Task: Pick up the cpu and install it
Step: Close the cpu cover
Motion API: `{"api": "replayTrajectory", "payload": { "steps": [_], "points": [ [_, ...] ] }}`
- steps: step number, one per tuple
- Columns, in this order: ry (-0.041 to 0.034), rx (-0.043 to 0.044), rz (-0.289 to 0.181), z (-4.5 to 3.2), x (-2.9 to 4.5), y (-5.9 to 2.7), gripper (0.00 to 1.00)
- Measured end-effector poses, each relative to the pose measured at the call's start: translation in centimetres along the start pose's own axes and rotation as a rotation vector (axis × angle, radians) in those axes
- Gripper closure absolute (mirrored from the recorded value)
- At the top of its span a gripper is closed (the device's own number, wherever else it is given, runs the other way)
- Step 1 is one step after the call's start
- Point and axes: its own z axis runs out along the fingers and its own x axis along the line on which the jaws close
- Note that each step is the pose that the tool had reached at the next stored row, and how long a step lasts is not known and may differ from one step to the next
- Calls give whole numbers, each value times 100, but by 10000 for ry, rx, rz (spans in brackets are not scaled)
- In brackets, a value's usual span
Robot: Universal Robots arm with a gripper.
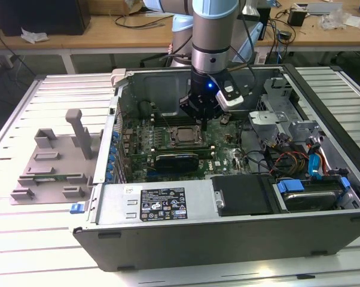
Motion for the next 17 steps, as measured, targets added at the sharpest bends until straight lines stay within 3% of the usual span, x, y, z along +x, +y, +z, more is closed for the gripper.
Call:
{"api": "replayTrajectory", "payload": {
  "steps": [5, 17],
  "points": [
    [7, 84, -826, 12, 30, -1, 89],
    [5, 134, -1159, 25, 208, -67, 89]
  ]
}}
